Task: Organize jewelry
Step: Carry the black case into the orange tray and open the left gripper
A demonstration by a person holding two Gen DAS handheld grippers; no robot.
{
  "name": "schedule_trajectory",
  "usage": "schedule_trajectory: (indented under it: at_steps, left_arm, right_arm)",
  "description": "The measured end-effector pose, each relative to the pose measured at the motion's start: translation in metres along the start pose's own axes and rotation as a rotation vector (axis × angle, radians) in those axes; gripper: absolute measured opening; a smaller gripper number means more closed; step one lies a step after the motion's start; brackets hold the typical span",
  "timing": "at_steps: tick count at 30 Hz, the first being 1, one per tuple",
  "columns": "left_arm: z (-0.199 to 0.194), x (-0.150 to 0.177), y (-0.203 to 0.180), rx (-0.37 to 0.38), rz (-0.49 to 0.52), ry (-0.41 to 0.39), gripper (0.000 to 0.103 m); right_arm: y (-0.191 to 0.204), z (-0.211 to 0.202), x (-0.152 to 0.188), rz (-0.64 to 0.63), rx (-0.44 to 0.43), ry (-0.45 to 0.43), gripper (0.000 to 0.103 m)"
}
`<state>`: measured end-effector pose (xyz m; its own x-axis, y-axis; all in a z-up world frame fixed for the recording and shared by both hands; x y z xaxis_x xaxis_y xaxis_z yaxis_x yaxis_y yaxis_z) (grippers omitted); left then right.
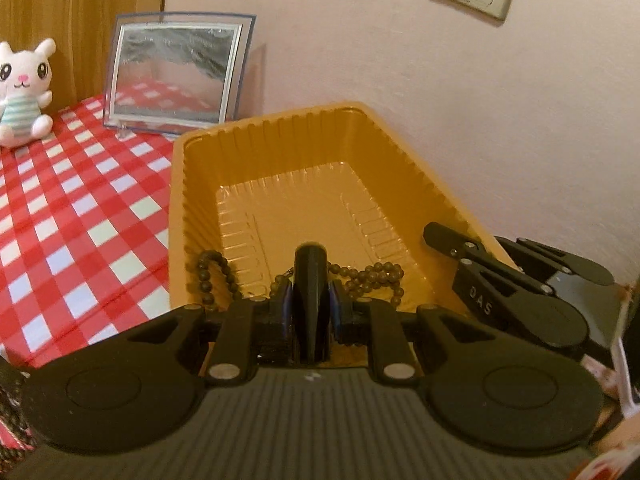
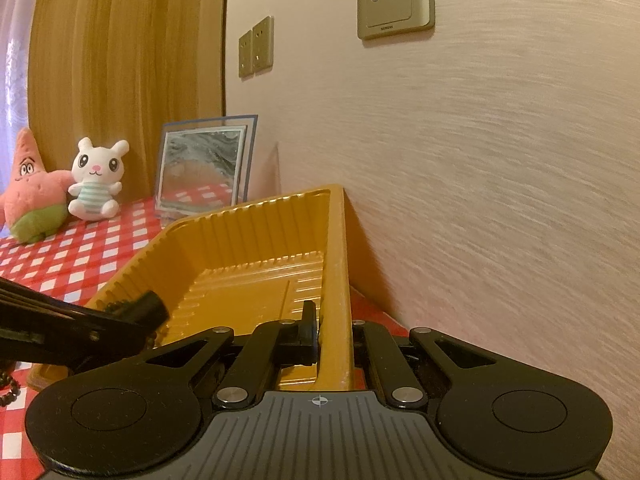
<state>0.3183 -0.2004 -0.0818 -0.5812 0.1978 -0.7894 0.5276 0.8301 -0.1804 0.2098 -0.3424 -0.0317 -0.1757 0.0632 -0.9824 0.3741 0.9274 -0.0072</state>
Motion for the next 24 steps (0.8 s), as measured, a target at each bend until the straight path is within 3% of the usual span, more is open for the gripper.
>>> schedule_trajectory:
  at_steps: [11,24]
  left_arm:
    - [-0.014,-0.010,-0.003,-0.044,-0.047,-0.044,0.026]
    - [-0.078,-0.008,0.028,-0.293,-0.088,-0.104,0.026]
  right_arm:
    - [-0.002,0.001,0.002,0.011,-0.010,0.008,0.004]
    - [-0.007,0.002,0.003,0.043,-0.024,0.015,0.004]
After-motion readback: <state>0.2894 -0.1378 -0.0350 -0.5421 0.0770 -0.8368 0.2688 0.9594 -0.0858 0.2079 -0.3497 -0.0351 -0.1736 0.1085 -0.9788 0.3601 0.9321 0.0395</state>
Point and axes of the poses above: each gripper's, at about its wrist camera, not at the fingertips, and z roughly the way its jaws point, y to its left, x to its underside, the point moved 6 cm from there along z, roughly the way its jaws point, and after that the axes turned 6 degrees about -y, right-handed, at the moved point
